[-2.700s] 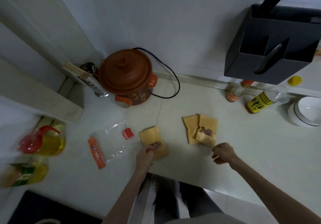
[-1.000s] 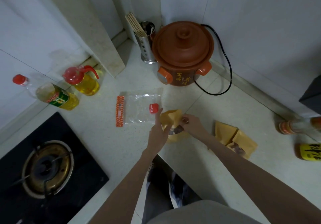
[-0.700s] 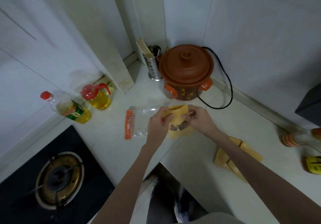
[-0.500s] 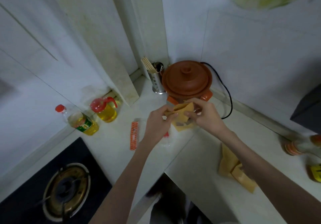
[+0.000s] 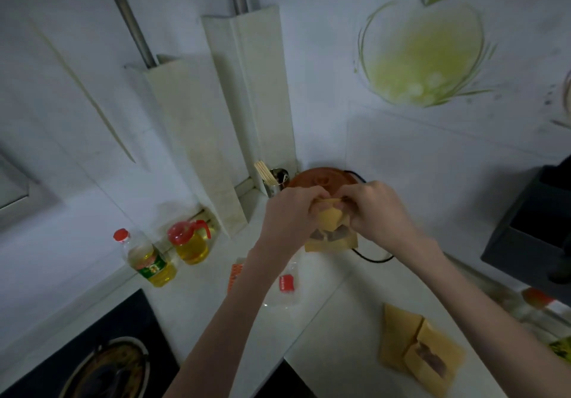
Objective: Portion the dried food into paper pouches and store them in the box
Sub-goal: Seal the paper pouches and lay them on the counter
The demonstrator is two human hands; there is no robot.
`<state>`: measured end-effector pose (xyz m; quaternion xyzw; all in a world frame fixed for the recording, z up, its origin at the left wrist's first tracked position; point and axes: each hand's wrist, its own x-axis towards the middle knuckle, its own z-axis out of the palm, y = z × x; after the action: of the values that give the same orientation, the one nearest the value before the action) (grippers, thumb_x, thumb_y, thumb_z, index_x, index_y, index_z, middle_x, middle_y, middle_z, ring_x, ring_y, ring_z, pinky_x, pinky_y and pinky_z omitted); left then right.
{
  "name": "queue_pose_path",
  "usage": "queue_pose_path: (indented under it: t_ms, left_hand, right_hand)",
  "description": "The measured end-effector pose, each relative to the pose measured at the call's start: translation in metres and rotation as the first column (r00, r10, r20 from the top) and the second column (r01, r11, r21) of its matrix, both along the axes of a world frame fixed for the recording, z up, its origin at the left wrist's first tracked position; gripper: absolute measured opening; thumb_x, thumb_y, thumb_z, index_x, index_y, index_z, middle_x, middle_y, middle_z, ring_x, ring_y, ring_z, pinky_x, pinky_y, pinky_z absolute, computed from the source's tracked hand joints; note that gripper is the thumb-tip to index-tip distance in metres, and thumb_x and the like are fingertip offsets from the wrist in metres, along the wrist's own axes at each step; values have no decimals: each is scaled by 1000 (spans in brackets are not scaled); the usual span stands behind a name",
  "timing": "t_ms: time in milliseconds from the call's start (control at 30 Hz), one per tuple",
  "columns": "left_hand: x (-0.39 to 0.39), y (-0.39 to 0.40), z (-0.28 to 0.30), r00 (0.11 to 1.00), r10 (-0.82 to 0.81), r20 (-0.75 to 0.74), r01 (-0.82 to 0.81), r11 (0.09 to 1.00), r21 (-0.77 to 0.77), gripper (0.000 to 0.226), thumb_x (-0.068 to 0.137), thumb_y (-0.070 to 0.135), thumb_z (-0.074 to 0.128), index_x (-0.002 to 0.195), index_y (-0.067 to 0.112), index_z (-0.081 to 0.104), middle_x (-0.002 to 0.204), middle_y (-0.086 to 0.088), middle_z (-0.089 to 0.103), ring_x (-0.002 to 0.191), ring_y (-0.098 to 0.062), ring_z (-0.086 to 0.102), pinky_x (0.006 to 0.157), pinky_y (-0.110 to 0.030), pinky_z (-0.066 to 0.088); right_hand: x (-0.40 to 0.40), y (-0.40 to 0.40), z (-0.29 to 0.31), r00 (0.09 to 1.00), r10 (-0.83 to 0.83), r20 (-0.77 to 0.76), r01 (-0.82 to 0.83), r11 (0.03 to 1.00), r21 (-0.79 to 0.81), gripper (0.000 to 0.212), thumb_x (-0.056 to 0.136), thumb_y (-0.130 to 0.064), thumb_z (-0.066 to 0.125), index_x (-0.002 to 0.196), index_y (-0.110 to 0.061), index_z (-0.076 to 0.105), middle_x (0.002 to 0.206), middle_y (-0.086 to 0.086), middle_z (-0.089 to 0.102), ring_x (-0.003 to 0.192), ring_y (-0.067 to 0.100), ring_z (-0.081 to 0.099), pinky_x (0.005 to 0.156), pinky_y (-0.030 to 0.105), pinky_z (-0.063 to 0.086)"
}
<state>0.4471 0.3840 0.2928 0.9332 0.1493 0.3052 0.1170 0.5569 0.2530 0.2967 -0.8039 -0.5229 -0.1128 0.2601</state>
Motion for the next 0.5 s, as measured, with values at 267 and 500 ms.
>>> queue_pose_path:
  t_ms: [267,500]
  left_hand:
    - [-5,-11,10,993,-116,-20,113,987,-114,11,85,29,70,86,20,77,68,4,72,59,-9,60,57,-21,39]
    - [-6,-17,18,994,-109,-12,106,984,-146,6,85,22,68,86,21,74,78,5,71,73,-10,60,66,-23,42]
  right_hand:
    - [0,-20,19,996,63,-70,-63,998,5,16,61,1,69,72,-11,69,72,4,63,73,28,61,60,31,44]
    - [-7,-23,26,993,51,-107,-53,998,-24,23,60,-4,68,81,-13,68,80,0,60,75,24,59,64,39,48]
